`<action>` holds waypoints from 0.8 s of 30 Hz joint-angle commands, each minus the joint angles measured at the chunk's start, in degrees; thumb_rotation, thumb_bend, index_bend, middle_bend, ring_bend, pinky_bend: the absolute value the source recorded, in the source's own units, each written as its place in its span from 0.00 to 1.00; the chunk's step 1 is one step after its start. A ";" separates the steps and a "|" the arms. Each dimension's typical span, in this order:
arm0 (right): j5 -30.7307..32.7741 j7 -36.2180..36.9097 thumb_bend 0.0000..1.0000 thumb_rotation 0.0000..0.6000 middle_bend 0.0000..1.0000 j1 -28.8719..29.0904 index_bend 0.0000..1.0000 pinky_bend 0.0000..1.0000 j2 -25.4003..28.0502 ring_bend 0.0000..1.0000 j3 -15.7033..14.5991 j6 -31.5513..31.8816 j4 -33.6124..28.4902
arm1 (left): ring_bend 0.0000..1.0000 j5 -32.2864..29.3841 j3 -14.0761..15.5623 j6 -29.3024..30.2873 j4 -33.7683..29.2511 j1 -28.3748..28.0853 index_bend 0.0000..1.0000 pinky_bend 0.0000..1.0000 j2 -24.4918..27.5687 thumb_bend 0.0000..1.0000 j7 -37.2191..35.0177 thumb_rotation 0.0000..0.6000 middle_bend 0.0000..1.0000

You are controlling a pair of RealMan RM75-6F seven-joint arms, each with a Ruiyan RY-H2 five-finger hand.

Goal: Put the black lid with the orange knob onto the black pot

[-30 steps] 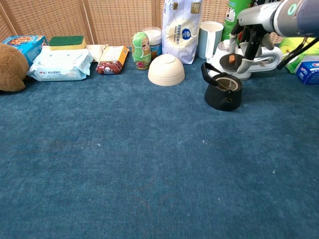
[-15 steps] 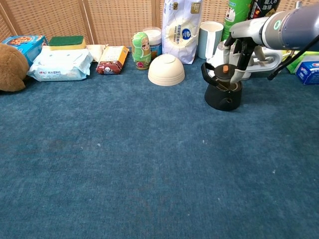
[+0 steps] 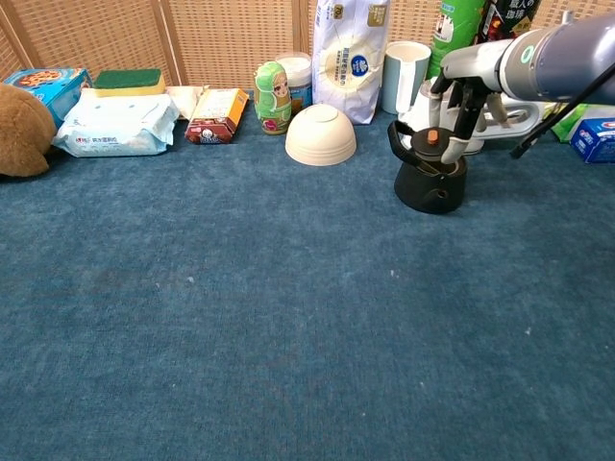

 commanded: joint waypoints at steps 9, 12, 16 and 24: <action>0.27 1.06 0.21 1.00 0.62 0.44 0.43 0.71 -1.53 0.66 -0.70 -0.49 1.87 | 0.00 -0.22 -0.09 -0.04 0.14 0.05 0.00 0.11 0.22 0.16 -0.58 1.00 0.00; 0.62 0.71 0.21 1.00 0.62 0.64 0.41 0.71 -1.61 0.66 -1.04 -0.40 2.24 | 0.00 -0.16 -0.09 0.03 0.17 0.12 0.00 0.11 0.31 0.16 -0.86 1.00 0.00; 1.14 0.70 0.21 1.00 0.62 0.70 0.38 0.71 -1.33 0.66 -1.07 -0.35 2.09 | 0.00 -0.14 -0.07 -0.02 0.23 0.15 0.00 0.11 0.39 0.16 -1.12 1.00 0.00; 2.89 -0.12 0.21 1.00 0.62 0.97 0.25 0.71 -0.25 0.66 -1.59 -0.71 0.49 | 0.00 0.22 0.04 0.13 0.14 0.27 0.00 0.11 0.43 0.16 -1.23 1.00 0.00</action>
